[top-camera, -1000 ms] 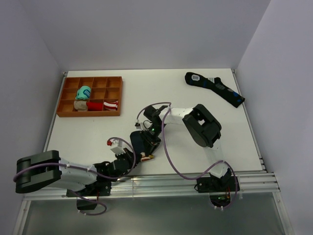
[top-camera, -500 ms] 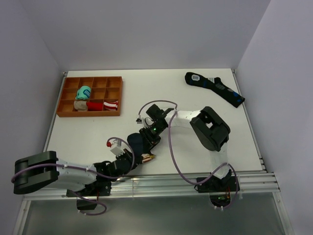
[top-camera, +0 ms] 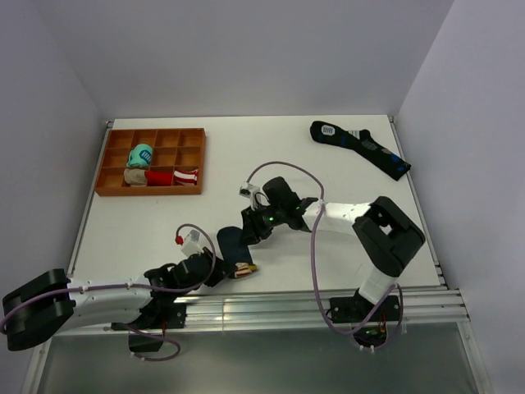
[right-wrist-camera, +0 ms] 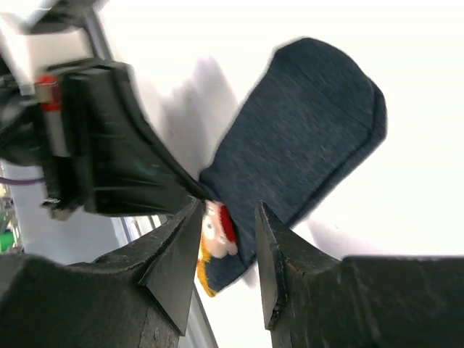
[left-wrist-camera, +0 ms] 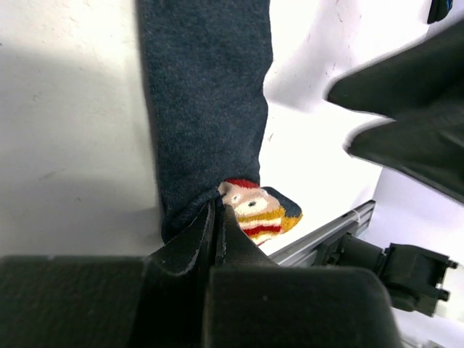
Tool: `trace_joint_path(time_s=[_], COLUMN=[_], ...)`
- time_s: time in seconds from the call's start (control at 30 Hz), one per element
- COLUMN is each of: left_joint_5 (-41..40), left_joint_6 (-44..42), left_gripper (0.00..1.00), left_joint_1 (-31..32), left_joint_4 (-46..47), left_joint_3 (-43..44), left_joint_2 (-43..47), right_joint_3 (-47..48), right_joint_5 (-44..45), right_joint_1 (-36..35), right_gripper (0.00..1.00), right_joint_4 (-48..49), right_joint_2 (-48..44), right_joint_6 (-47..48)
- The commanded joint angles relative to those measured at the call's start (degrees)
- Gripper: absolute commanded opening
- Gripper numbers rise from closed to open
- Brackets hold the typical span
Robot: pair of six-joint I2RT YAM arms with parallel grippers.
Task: Roll the socks
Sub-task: Roll the sock at the center of the board.
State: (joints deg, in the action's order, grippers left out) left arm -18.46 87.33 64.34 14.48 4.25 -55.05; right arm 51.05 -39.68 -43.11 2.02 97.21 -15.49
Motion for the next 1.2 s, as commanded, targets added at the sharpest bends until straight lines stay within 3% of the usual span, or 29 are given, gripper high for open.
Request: trace_joint_path(time_s=[0.0,0.27,0.43,0.77,1.17], left_joint_5=[5.61,12.30,15.46,22.49,26.45], left_joint_6=[-2.51,-5.93,-8.49,-13.50,-14.12], left_gripper=[0.00,0.00,0.00,0.00,0.00], left_joint_1=[-3.60,-10.63,-14.58,-22.23,-25.75], left_joint_4=[-10.79,-6.83,-7.36,-5.17,-2.09], left_joint_3=[-5.13,-4.69,-4.69,-4.69,-5.74], left_joint_2=[-3.48,-8.93,-9.03,-10.69,-12.10], right_joint_3=[-5.84,-21.06,-23.36,-31.17,-30.22], right_joint_5=[0.13,1.62,4.78,8.74,16.74], right_joint_1=[0.40,0.22,-0.92,-3.73,-9.44], right_gripper=[0.43,0.48,0.50,0.52,0.52], right_joint_4=[14.57,34.69,37.87,54.03,52.64], right_joint_2=[-4.48,-9.58,-10.11,-10.11,-7.39], right_joint_6=[-3.23,-7.54,-7.63,-11.49,-7.81])
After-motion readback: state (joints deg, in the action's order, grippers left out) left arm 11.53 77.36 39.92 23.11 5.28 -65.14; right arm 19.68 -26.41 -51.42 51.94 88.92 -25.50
